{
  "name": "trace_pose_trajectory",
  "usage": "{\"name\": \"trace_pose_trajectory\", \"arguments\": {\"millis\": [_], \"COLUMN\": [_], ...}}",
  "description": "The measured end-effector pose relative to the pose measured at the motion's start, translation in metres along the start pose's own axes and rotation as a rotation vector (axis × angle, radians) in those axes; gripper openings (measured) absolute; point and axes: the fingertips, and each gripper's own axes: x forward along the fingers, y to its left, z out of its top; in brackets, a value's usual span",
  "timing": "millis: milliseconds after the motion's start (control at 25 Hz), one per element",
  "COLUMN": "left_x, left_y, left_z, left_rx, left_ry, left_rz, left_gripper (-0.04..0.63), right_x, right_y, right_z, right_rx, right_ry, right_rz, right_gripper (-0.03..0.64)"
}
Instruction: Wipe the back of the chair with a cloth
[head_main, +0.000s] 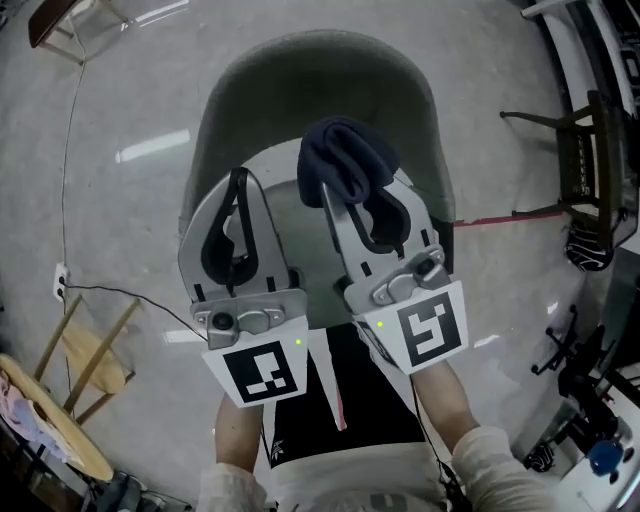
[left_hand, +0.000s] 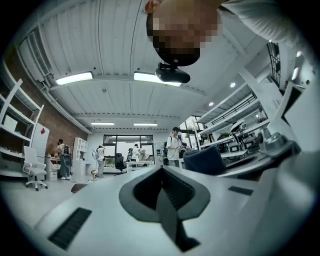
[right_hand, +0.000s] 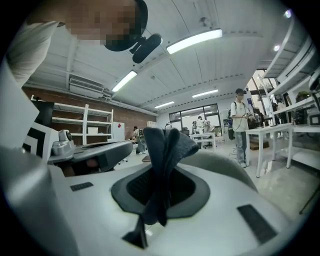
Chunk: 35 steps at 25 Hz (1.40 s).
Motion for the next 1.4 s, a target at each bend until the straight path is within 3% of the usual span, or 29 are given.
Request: {"name": "trace_pose_trajectory", "arguments": {"millis": [200, 520, 680, 840, 1400], "left_x": [-0.005, -0.009, -0.011, -0.013, -0.006], "left_y": [0.016, 0.046, 0.056, 0.06, 0.042], "left_z": [-0.013, -0.021, -0.029, -0.036, -0.053], "left_rx": [0.007, 0.024, 0.028, 0.021, 0.017], "left_ry": [0.021, 0.041, 0.056, 0.067, 0.103], "left_rz": [0.022, 0.08, 0.099, 0.11, 0.062], "left_gripper": [0.015, 0.015, 0.015, 0.015, 0.015], "right_x": [0.028, 0.091, 0.111, 0.12, 0.104], "right_y": [0.013, 0.044, 0.047, 0.041, -0.032], "right_z": [-0.008, 0.013, 0.0, -0.012, -0.022], "right_rx": [0.032, 0.072, 0.088, 0.059, 0.009], "right_ry": [0.003, -0.062, -0.021, 0.011, 0.043], "right_rz": [0.038, 0.17, 0.185, 0.152, -0.093], "right_gripper": [0.06, 0.06, 0.06, 0.06, 0.06]}}
